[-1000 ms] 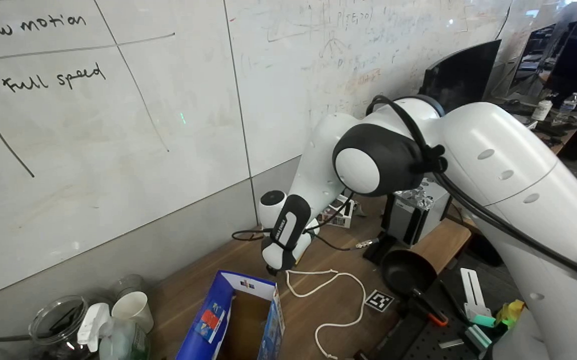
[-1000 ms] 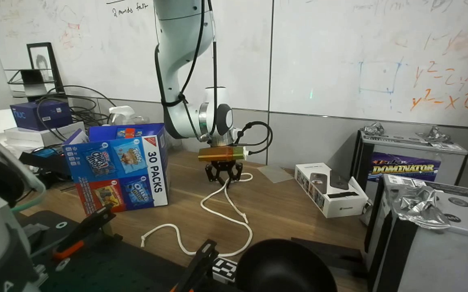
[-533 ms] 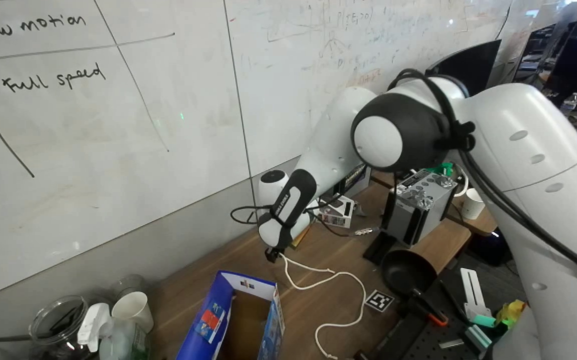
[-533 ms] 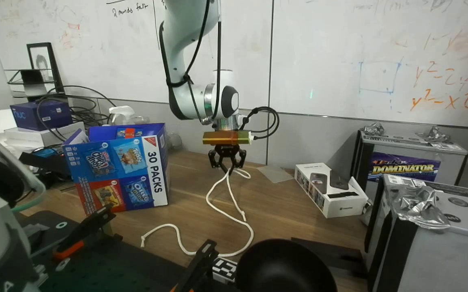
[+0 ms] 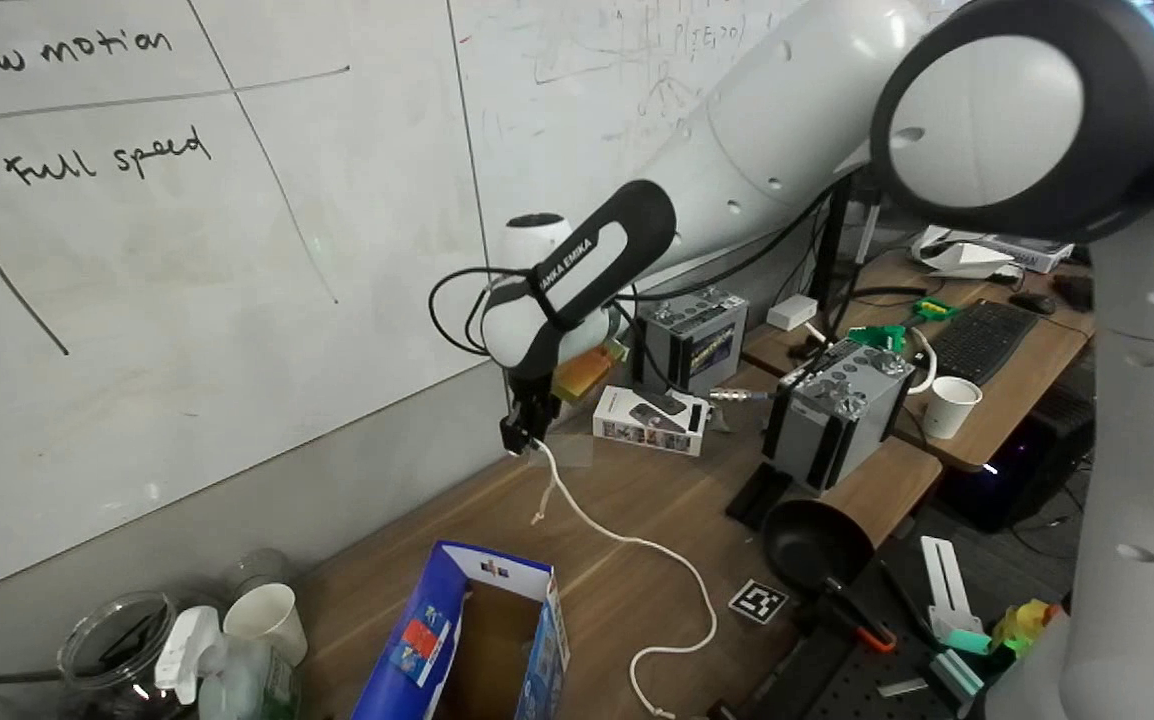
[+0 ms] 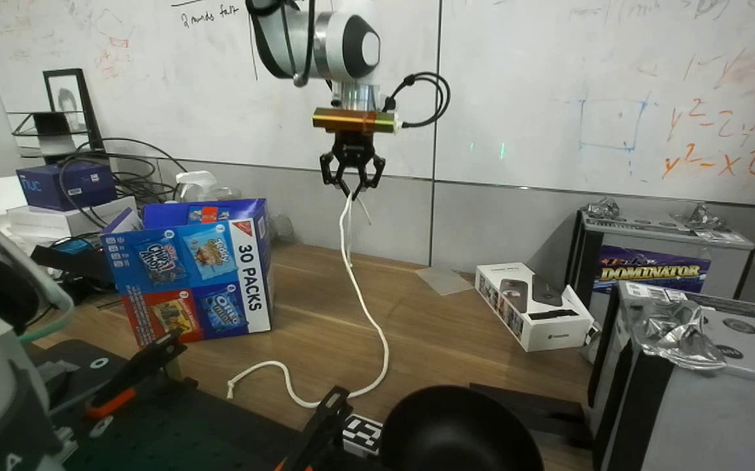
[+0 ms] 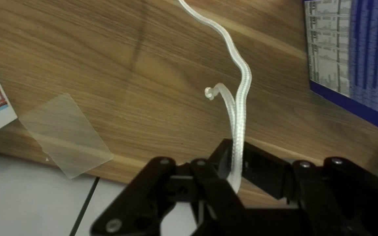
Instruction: Put the ropes in the box
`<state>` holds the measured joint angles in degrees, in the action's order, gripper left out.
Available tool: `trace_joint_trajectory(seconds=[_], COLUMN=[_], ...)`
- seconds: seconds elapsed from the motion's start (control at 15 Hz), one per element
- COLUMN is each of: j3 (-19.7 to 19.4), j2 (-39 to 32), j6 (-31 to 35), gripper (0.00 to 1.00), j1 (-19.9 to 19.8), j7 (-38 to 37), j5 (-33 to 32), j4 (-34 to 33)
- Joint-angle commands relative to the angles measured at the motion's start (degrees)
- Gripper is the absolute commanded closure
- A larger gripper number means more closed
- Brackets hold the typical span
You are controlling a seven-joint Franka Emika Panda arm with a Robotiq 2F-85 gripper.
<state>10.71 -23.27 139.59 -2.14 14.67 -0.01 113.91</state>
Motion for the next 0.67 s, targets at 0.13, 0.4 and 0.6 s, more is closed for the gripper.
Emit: trace_joint_trajectory(seconds=[0.13,0.4,0.6], j3=[-0.6,-0.5,0.8], j2=[15.8,24.3,29.5], j6=[-8.7,-15.4,-20.1], gripper=[0.94,0.94,0.94], j1=[3.7,7.1,9.9], j7=[-4.1,-10.9,-17.5], j5=[2.9,0.8,-1.6], j4=[1.5,-1.3,-4.1])
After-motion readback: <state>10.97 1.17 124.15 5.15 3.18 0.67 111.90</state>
